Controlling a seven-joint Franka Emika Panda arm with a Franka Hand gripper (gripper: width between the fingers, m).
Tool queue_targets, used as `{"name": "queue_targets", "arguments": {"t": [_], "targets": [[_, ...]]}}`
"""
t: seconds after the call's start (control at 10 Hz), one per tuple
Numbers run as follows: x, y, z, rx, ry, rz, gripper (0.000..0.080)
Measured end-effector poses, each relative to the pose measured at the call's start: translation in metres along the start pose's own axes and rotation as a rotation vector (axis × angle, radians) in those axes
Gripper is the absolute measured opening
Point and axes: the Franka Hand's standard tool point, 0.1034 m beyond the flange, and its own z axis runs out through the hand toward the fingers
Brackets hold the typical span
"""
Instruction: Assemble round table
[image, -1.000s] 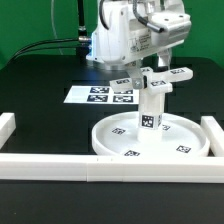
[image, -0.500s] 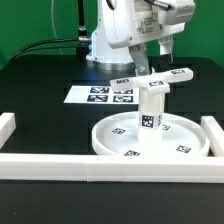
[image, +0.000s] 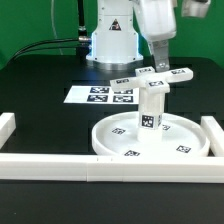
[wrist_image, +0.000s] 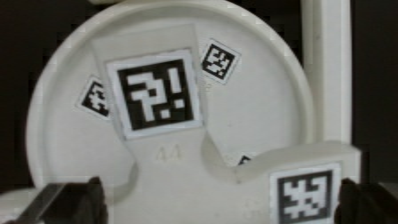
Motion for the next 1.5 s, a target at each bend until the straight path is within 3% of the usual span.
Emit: {"name": "queue_targets", "arguments": {"t": [0.4, 0.7, 0.9, 1.1, 1.4, 1.5], "targets": [[0.0011, 0.0, 0.0001, -0.001, 0.002, -0.327, 0.0649], [0.0046, -0.0005, -0.0005, -0.001, 0.002, -0.802, 0.0649], [0.005, -0.0007, 0.0004, -0.009, -0.011, -1.117, 0.0649], [0.0001, -0.0034, -0.0011, -0.022, 0.02, -1.233, 0.0649], [0.0052, -0.0017, -0.0007, -0.04, 0.022, -1.427, 0.0649], [0.0082, 0.001, -0.0004, -0.048, 0.009, -1.599, 0.0649]]}}
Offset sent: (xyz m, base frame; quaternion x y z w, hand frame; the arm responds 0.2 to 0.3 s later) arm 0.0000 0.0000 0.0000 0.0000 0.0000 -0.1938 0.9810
